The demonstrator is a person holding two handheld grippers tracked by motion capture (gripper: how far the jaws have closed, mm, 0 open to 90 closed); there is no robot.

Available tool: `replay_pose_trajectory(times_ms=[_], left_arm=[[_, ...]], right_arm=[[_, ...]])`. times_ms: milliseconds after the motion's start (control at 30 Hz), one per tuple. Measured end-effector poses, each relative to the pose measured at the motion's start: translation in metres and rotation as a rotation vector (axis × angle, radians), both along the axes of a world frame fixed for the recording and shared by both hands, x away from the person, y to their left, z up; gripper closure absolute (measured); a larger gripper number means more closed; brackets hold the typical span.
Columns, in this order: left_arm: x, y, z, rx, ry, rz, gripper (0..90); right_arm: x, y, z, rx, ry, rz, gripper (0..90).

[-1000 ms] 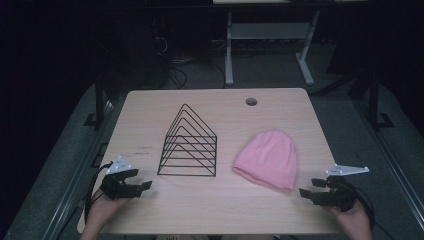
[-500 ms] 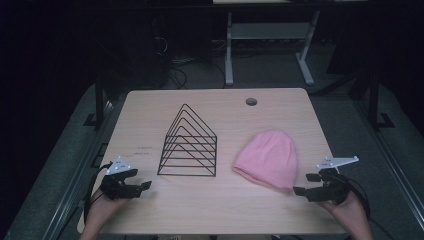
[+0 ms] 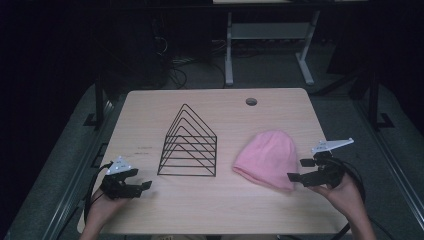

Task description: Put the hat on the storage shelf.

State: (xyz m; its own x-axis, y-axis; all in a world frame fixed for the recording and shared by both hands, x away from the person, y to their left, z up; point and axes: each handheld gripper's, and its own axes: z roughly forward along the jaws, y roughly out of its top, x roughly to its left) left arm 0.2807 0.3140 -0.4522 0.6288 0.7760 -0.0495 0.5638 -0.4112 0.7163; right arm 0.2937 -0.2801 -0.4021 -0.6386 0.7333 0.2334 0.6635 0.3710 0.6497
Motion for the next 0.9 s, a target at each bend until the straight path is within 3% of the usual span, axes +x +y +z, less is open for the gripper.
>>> replay_pose_trajectory(times_ms=[267,367,900], left_arm=[[0.001,-0.001,0.000,-0.001,0.002,0.003,24.9],[0.002,-0.001,-0.001,0.003,0.009,0.001,24.9],[0.002,-0.001,-0.001,0.001,0.007,-0.001,24.9]], right_arm=[[0.020,0.004,0.009,-0.011,0.018,0.007,18.5],[0.033,0.009,0.012,-0.044,0.038,0.017,18.7],[0.077,0.017,0.014,-0.082,0.080,0.010,20.8]])
